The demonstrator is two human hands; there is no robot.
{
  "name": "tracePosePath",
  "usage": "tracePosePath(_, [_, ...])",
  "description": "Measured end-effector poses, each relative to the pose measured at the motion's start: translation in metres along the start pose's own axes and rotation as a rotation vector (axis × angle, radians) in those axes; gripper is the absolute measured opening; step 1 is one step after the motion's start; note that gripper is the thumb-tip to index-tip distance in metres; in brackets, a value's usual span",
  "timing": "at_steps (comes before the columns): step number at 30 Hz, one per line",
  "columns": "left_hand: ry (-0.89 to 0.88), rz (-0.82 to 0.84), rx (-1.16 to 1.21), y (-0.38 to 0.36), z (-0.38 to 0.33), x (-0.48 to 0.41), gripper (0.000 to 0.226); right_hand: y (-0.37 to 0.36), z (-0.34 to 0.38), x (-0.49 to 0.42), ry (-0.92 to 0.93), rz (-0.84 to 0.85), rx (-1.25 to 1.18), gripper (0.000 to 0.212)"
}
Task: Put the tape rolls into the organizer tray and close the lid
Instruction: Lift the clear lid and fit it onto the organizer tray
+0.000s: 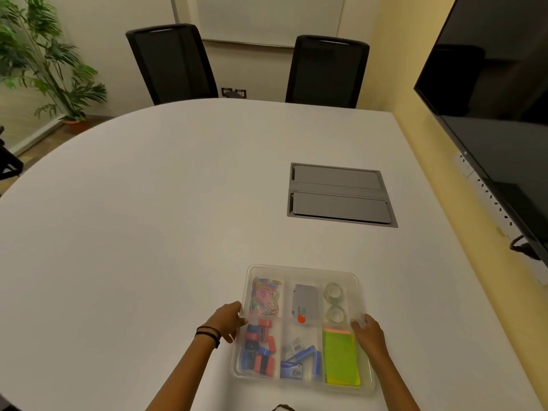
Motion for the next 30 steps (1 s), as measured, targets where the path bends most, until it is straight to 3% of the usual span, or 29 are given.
tracePosePath(6, [0.087,0.039,-0.141,0.008,0.004,-0.007,0.047,0.009,0.021,-0.013,-0.013,-0.191,-0.128,0.048])
tracePosePath(9, [0.014,-0.229,-0.313,0.013,-0.001,-0.014,0.049,0.013,0.034,-0.026,0.045,-0.208,-0.100,0.043])
tracePosePath(12, [-0.146,-0.482,-0.274,0.018,-0.014,-0.022,0.049,0.013,0.046,-0.037,0.174,-0.199,0.033,0.040])
tracePosePath(14, [-0.275,-0.554,-0.248,0.020,-0.026,-0.031,0.048,0.009,0.054,-0.043,0.264,-0.183,0.176,0.040])
tracePosePath(18, [-0.449,-0.508,-0.352,0.013,-0.051,-0.054,0.044,0.001,0.066,-0.058,0.346,-0.201,0.369,0.034])
tracePosePath(23, [-0.565,-0.453,-0.452,-0.001,-0.072,-0.081,0.041,-0.005,0.070,-0.071,0.276,-0.213,0.237,0.024])
tracePosePath(30, [-0.617,-0.401,-0.574,-0.019,-0.078,-0.099,0.049,-0.013,0.064,-0.087,0.212,-0.246,0.247,0.026])
Point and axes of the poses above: each hand's wrist, its own x-axis away from the middle knuckle, its own y-axis out of the back of the hand, z = x × y, the point moved 1 cm from there along -x, towards the middle knuckle, and after that the axes turned 5 degrees about z, right-handed, at the moved point
